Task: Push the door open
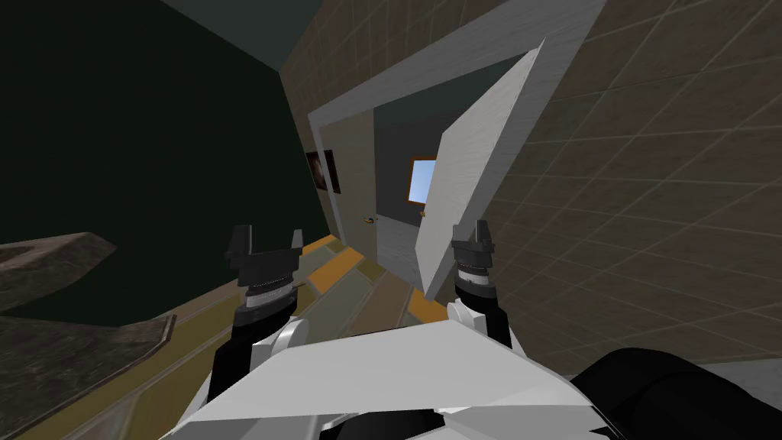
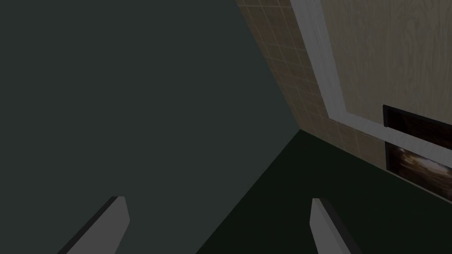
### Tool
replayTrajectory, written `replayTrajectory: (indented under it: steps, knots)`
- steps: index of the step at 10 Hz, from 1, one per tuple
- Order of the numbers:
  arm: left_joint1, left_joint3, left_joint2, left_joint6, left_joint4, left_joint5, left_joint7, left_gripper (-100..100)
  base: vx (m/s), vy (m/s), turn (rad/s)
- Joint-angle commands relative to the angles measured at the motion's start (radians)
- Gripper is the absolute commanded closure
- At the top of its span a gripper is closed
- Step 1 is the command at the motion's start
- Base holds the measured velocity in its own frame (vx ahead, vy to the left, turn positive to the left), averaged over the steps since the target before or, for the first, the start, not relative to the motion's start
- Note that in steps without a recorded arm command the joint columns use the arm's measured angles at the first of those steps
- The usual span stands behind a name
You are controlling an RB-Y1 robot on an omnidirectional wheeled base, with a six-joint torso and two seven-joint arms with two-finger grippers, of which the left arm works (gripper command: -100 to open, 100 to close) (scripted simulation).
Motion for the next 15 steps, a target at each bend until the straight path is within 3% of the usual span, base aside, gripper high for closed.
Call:
replayTrajectory:
  steps: [1, 15]
  knots:
    - [-0.014, -0.008, 0.006, -0.004, 0.036, -0.005, 0.002, -100, 0.13, 0.116, -0.066]
    - [-0.135, -0.076, 0.041, -0.036, 0.338, -0.049, 0.022, -100, 0.101, 0.032, -0.014]
